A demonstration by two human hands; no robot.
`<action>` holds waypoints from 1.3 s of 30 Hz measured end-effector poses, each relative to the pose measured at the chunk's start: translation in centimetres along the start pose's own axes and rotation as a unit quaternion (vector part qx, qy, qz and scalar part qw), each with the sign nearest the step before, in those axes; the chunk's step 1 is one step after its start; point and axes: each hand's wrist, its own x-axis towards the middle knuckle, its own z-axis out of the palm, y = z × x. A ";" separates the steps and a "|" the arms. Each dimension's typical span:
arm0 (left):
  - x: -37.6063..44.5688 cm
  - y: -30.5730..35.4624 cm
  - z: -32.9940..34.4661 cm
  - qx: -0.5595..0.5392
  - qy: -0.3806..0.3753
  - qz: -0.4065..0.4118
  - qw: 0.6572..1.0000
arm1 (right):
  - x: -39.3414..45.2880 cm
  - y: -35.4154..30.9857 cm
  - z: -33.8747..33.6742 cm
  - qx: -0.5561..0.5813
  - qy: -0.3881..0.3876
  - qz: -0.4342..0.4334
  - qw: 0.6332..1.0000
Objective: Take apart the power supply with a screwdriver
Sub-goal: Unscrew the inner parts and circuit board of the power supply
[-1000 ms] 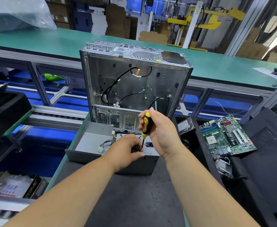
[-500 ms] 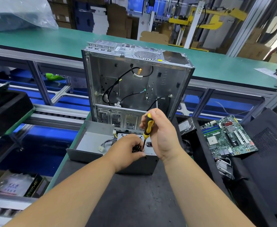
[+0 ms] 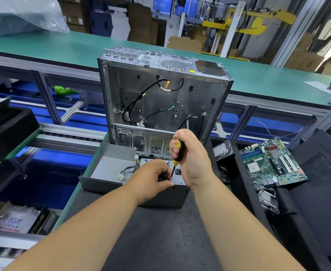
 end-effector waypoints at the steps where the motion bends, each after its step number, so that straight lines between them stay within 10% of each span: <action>1: 0.0 0.0 0.0 0.000 0.001 0.000 1.000 | 0.0 0.0 -0.1 -0.015 0.004 -0.005 1.000; 39: 0.1 -0.2 0.0 0.017 -0.007 0.006 1.000 | -0.2 -0.3 -0.7 0.052 -0.031 0.030 0.998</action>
